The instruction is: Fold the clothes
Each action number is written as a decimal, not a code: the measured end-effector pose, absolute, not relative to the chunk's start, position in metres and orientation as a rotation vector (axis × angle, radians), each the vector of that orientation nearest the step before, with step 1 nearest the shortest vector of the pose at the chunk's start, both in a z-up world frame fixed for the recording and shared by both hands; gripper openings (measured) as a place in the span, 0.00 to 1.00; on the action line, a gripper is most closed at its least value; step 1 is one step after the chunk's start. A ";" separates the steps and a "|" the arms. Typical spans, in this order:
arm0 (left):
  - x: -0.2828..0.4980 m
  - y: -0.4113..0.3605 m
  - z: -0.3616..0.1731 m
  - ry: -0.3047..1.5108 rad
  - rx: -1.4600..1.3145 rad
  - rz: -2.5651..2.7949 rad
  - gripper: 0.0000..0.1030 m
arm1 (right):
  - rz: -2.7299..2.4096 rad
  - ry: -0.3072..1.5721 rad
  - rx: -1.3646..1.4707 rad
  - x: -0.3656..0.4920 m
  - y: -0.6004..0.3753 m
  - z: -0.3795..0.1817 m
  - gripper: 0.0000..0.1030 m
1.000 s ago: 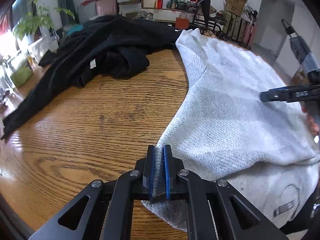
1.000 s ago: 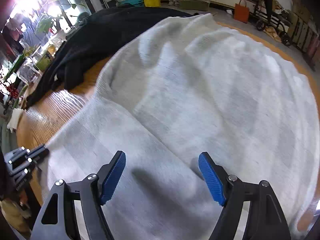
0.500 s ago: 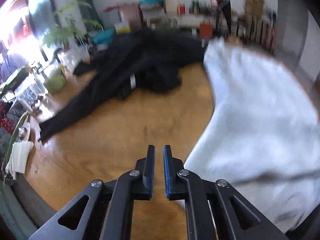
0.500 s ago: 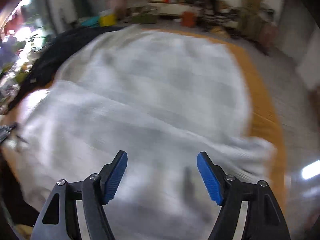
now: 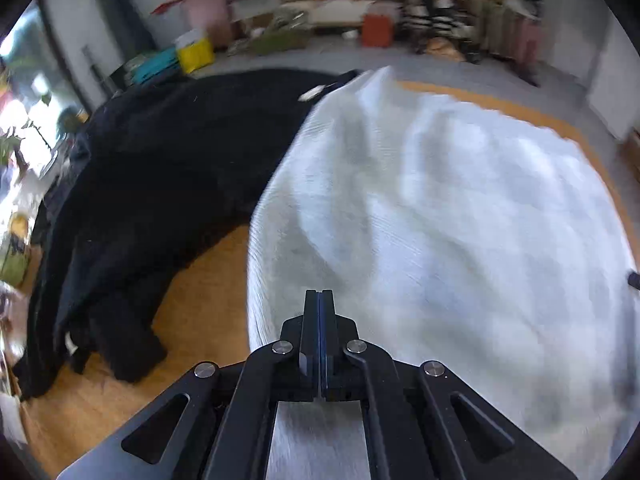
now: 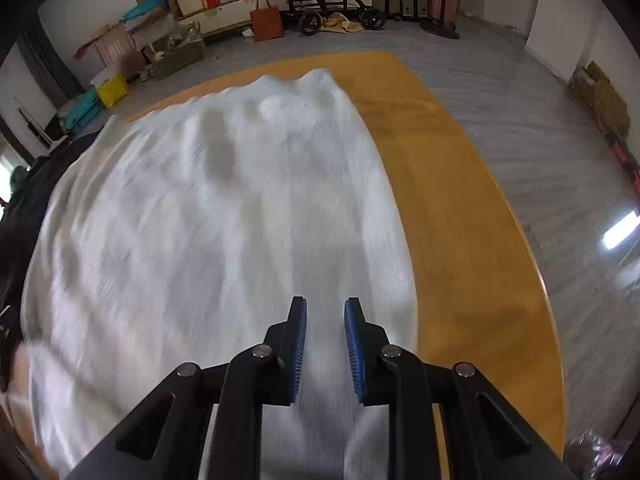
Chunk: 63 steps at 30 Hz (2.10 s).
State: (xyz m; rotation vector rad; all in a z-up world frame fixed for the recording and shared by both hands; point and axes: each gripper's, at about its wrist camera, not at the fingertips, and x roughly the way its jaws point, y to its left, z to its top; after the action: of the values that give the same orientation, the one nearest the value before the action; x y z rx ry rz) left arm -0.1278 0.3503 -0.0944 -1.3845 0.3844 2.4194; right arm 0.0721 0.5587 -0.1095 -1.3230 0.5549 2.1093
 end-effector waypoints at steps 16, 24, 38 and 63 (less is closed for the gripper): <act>-0.169 0.369 -0.066 0.581 -1.196 2.339 0.01 | 2.045 0.341 -1.384 -0.008 0.613 -0.122 0.33; -0.258 0.468 -0.098 0.581 -1.285 2.310 0.01 | 2.077 0.331 -1.352 -0.079 0.645 -0.124 0.24; -0.316 0.480 -0.102 0.616 -1.391 2.351 0.01 | 1.983 0.412 -1.304 -0.100 0.695 -0.135 0.34; -0.224 0.374 -0.085 0.772 -1.498 2.135 0.01 | 2.079 0.321 -1.508 0.031 0.662 -0.129 0.31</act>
State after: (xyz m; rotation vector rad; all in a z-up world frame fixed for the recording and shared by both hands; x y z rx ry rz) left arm -0.2242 0.3742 -0.0846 -1.4983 0.7724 2.1348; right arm 0.0313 0.6624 -0.1291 -1.5078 0.3206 2.0794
